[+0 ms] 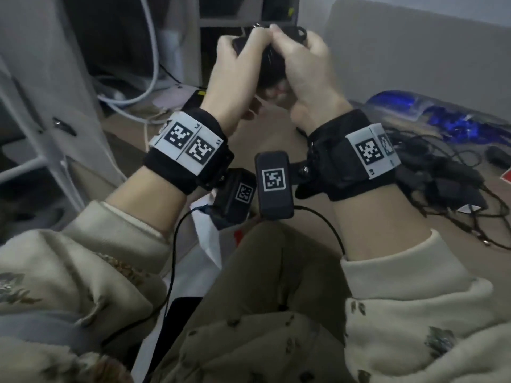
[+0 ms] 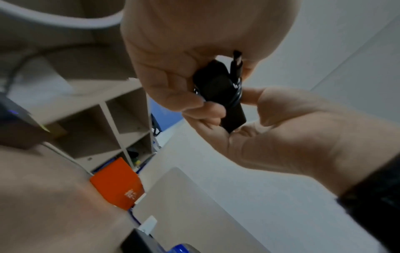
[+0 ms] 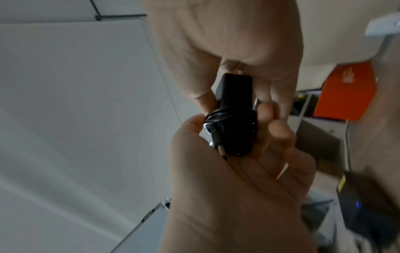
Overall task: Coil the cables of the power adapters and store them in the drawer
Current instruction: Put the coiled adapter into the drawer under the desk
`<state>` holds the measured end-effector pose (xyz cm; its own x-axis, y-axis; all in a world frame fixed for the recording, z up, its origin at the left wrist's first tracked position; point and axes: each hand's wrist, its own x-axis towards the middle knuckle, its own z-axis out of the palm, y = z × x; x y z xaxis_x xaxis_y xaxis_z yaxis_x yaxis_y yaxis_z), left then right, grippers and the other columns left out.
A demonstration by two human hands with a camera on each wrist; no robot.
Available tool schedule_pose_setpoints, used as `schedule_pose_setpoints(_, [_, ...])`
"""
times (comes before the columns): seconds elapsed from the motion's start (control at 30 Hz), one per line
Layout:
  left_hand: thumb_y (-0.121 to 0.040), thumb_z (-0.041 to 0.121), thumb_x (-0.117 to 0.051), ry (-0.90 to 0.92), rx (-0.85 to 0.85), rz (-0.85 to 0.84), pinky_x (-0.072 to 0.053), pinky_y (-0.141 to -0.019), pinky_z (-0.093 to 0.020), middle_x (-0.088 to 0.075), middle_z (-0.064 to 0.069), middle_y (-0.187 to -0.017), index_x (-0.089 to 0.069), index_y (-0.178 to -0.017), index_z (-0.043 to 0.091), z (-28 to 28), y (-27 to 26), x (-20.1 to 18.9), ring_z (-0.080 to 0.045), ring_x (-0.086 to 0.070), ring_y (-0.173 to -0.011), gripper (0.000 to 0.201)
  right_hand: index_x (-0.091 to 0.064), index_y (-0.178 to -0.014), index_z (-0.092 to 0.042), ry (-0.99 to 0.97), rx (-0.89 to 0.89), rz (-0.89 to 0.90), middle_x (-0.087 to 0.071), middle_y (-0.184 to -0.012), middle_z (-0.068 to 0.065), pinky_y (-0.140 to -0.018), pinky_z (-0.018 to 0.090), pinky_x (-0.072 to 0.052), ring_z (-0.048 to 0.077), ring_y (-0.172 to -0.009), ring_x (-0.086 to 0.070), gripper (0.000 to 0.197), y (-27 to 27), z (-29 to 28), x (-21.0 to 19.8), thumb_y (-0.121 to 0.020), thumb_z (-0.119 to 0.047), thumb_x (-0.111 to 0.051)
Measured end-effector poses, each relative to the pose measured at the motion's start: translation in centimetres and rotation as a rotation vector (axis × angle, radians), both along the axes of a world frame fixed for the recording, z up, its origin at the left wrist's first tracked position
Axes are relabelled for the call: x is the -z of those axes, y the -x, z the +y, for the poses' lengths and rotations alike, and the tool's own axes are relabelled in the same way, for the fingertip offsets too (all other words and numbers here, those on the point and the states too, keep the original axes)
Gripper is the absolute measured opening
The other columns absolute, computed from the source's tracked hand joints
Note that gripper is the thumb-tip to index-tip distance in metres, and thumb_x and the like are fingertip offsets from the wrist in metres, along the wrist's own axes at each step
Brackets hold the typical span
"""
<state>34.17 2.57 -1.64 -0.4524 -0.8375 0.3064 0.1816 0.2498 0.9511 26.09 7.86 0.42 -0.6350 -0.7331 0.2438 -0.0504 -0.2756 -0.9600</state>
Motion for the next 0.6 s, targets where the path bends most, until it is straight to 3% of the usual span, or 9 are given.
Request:
schedule_pose_setpoints(0.1, [-0.092,0.045,-0.046,-0.04,-0.06,0.077,-0.034,-0.042,-0.025,-0.061,-0.013,-0.073,-0.054,-0.109,-0.002,-1.1,-4.3,0.7,-0.025,-0.053,-0.054,0.05,-0.054,-0.114,-0.011,-0.005,-0.136,-0.001,-0.069,-0.101,0.016,-0.052,0.029,-0.052,0.023,-0.068,-0.066,0.024,-4.2,-2.2,0.6,-0.094,-0.022,-0.063])
schedule_pose_setpoints(0.2, [-0.095,0.044,-0.045,-0.094,-0.235,0.085,-0.037,-0.042,-0.022,-0.062,-0.009,-0.078,-0.052,-0.121,-0.005,-2.8,-8.4,1.7,-0.018,-0.058,-0.054,0.055,-0.051,-0.12,-0.016,-0.052,-0.287,-0.023,-0.068,-0.106,0.015,-0.052,0.029,-0.052,0.022,-0.066,-0.065,0.028,-8.2,-4.3,1.1,-0.095,-0.023,-0.062])
schedule_pose_setpoints(0.27, [-0.09,0.05,-0.045,-0.117,-0.327,0.06,-0.037,-0.042,-0.02,-0.063,-0.008,-0.083,-0.053,-0.124,-0.005,-4.1,-10.9,2.5,-0.016,-0.06,-0.053,0.065,-0.048,-0.126,-0.016,-0.068,-0.389,-0.067,-0.067,-0.108,0.013,-0.054,0.03,-0.055,0.025,-0.079,-0.068,0.033,-10.6,-5.8,1.7,-0.095,-0.019,-0.061])
schedule_pose_setpoints(0.33, [-0.089,0.05,-0.044,-0.124,-0.396,0.045,-0.034,-0.042,-0.019,-0.06,-0.009,-0.082,-0.056,-0.119,-0.002,-4.9,-13.1,3.1,-0.015,-0.056,-0.049,0.061,-0.045,-0.131,-0.015,-0.075,-0.46,-0.124,-0.066,-0.111,0.013,-0.057,0.033,-0.058,0.026,-0.088,-0.068,0.038,-12.8,-7.1,2.5,-0.096,-0.013,-0.059])
schedule_pose_setpoints(0.4, [-0.092,0.046,-0.044,-0.138,-0.452,0.041,-0.032,-0.041,-0.018,-0.057,-0.01,-0.084,-0.053,-0.123,-0.003,-5.6,-15.0,3.9,-0.013,-0.052,-0.045,0.059,-0.041,-0.137,-0.016,-0.088,-0.507,-0.179,-0.066,-0.114,0.015,-0.058,0.035,-0.059,0.028,-0.09,-0.068,0.046,-14.7,-8.3,3.5,-0.095,-0.011,-0.06])
schedule_pose_setpoints(0.5, [-0.088,0.049,-0.044,-0.155,-0.517,0.001,-0.031,-0.041,-0.018,-0.057,-0.008,-0.083,-0.055,-0.113,0.003,-6.8,-17.0,5.4,-0.012,-0.05,-0.045,0.053,-0.038,-0.14,-0.019,-0.134,-0.543,-0.205,-0.065,-0.115,0.015,-0.064,0.045,-0.061,0.03,-0.093,-0.069,0.054,-16.7,-10.1,5.0,-0.093,-0.009,-0.061])
schedule_pose_setpoints(0.6, [-0.071,0.058,-0.047,-0.227,-0.587,-0.024,-0.031,-0.042,-0.019,-0.059,-0.01,-0.087,-0.054,-0.123,-0.001,-7.9,-18.4,6.9,-0.02,-0.053,-0.053,0.079,-0.038,-0.14,-0.014,-0.17,-0.569,-0.218,-0.066,-0.111,0.016,-0.061,0.043,-0.06,0.029,-0.089,-0.07,0.055,-18.2,-11.7,6.8,-0.092,-0.009,-0.062])
